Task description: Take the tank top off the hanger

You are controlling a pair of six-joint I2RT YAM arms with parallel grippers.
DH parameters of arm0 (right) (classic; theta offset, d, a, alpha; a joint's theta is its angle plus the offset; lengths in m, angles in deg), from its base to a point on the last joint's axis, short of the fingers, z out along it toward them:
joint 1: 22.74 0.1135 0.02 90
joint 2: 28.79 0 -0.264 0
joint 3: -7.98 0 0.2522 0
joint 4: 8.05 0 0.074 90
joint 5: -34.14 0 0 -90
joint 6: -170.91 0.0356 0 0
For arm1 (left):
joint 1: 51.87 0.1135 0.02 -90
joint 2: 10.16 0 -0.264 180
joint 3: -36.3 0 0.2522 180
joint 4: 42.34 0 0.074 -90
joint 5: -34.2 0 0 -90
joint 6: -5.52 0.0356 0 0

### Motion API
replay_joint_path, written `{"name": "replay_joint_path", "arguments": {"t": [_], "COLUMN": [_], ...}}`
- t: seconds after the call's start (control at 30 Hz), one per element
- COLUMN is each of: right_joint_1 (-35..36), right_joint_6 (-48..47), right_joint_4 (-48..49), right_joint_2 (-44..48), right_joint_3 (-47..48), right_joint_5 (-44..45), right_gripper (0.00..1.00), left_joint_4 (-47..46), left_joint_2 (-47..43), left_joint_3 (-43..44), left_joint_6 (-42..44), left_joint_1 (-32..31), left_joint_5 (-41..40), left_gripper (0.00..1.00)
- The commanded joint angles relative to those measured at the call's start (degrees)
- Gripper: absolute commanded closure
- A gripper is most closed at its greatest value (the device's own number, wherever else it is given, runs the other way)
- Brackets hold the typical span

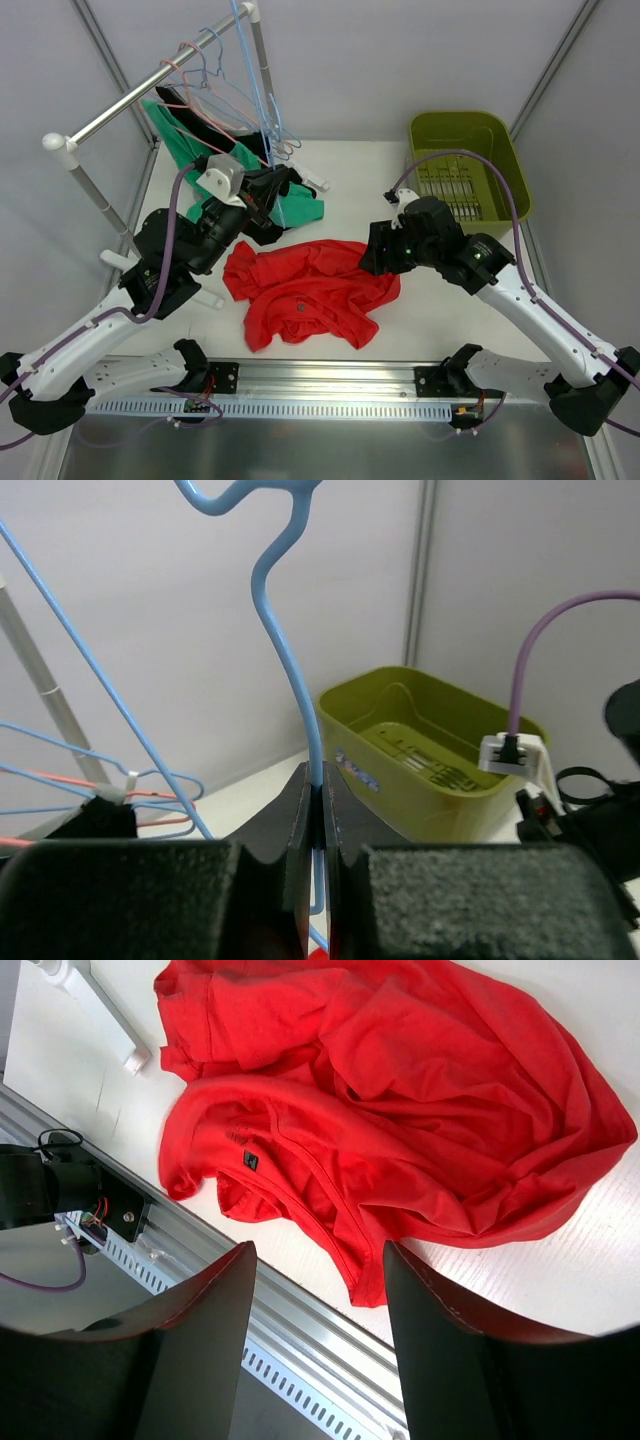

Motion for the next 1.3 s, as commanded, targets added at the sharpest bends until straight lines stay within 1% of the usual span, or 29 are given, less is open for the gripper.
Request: {"name": "replay_joint_path", "arguments": {"t": [0.0,0.03,0.07,0.1,0.13,0.17,0.23,0.27,0.3,0.37,0.4,0.53,0.6,0.67,0.7,0.73,0.77,0.8,0.83,0.87,0.9,0.93,0.97,1.0,1.03,1.07,1.17,1.23,1.27], "right_joint_1": [0.3,0.3,0.3,0.2,0.2,0.2,0.2,0.3,0.2,0.3,0.3,0.2,0.0,0.1,0.1,0.2,0.2,0.1,0.2,0.1,0.1,0.2,0.2,0.1,0.2,0.2,0.3,0.2,0.3], "right_joint_6": [0.2,0.1,0.0,-0.2,-0.3,-0.5,-0.6,-0.6,-0.6,-0.8,-1.0,-1.6,-1.8,-2.0,-2.1,-2.1,-2.1,-2.1,-2.1,-2.1,-2.1,-2.1,-2.3,-2.4,-2.3,-2.5,-2.4,-2.6,-2.7], "right_joint_4": [2.4,2.5,2.5,2.5,2.5,2.4,2.3,2.3,2.3,2.4,2.4,2.3,2.1,2.2,2.1,2.1,2.1,2.1,2.0,2.1,2.0,1.8,1.7,1.6,1.4,1.3,0.9,0.5,0.3], "right_joint_2": [0.8,0.9,1.3,1.6,1.8,1.9,2.4,2.7,3.0,3.4,3.4,2.7,2.6,2.4,2.4,2.4,2.4,2.6,2.6,2.3,2.2,2.0,1.7,1.1,0.7,0.5,0.5,0.9,1.1], "right_joint_3": [2.0,1.9,1.7,1.5,1.3,1.2,0.8,0.7,0.4,0.1,0.0,0.6,1.0,1.3,1.4,1.5,1.7,1.8,1.9,2.0,2.6,2.8,3.2,4.0,4.6,5.0,5.9,5.7,5.6], "right_joint_5": [-1.6,-1.7,-1.6,-1.5,-0.9,-0.6,0.1,0.1,0.5,0.8,0.9,0.8,0.8,1.0,1.0,1.1,1.0,1.0,0.8,0.7,0.5,0.0,-0.2,-0.5,-0.9,-1.0,-1.0,-0.8,-0.7], "right_gripper": [0.42,0.42,0.42,0.41,0.41,0.41,0.41,0.4,0.4,0.39,0.38,0.38,0.37,0.36,0.36,0.35,0.34,0.33,0.33,0.32,0.32,0.32,0.32,0.32,0.31,0.31,0.31,0.3,0.3], "left_joint_4": [-3.3,-1.7,3.2,5.6,7.5,9.1,11.0,12.9,14.0,14.5,14.7,16.1,16.6,19.8,21.3,22.7,25.1,25.5,25.9,26.1,26.4,26.8,27.6,29.0,29.1,29.0,29.0,29.0,28.9], "left_joint_2": [0.8,0.6,0.4,-0.4,-1.0,-1.7,-4.6,-5.6,-7.2,-8.4,-8.8,-8.9,-9.9,-11.1,-12.2,-12.3,-12.2,-11.1,-10.1,-8.7,-5.4,-4.0,-2.6,-0.7,-0.3,0.1,1.0,0.9,1.0], "left_joint_3": [2.7,3.9,6.0,6.5,6.4,5.7,2.1,0.6,-2.0,-4.8,-5.2,-5.8,-6.7,-8.2,-8.6,-8.7,-8.3,-7.6,-6.6,-4.0,-2.3,-1.1,0.7,1.2,1.3,2.0,4.3,5.2,5.9], "left_joint_6": [4.4,2.5,-4.4,-8.3,-13.3,-20.0,-26.3,-32.4,-35.0,-39.1,-39.2,-37.7,-39.5,-45.9,-50.4,-50.5,-52.8,-52.3,-50.7,-49.3,-48.0,-47.2,-48.6,-50.3,-52.6,-52.8,-51.3,-50.2,-49.6], "left_joint_1": [-0.6,-0.6,-0.6,-0.6,-0.6,-0.6,-0.8,-1.4,-1.8,-3.0,-5.1,-11.2,-13.5,-13.8,-13.8,-13.8,-13.8,-13.7,-13.1,-12.1,-10.4,-8.3,-1.8,2.0,4.9,6.9,7.1,7.1,7.1], "left_joint_5": [-5.9,-6.9,-7.9,-11.7,-12.7,-12.9,-12.4,-13.0,-13.2,-13.9,-14.5,-20.7,-26.0,-31.9,-33.9,-35.6,-37.4,-40.0,-40.8,-40.7,-37.7,-35.0,-31.3,-26.7,-20.3,-20.1,-21.1,-20.3,-18.1], "left_gripper": [1.0,1.0,1.0,1.0,1.0,1.0,1.0,1.0,1.0,1.0,1.0,1.0,1.0,1.0,1.0,1.0,1.0,1.0,1.0,1.0,1.0,1.0,1.0,1.0,1.0,1.0,1.0,1.0,1.0]}}
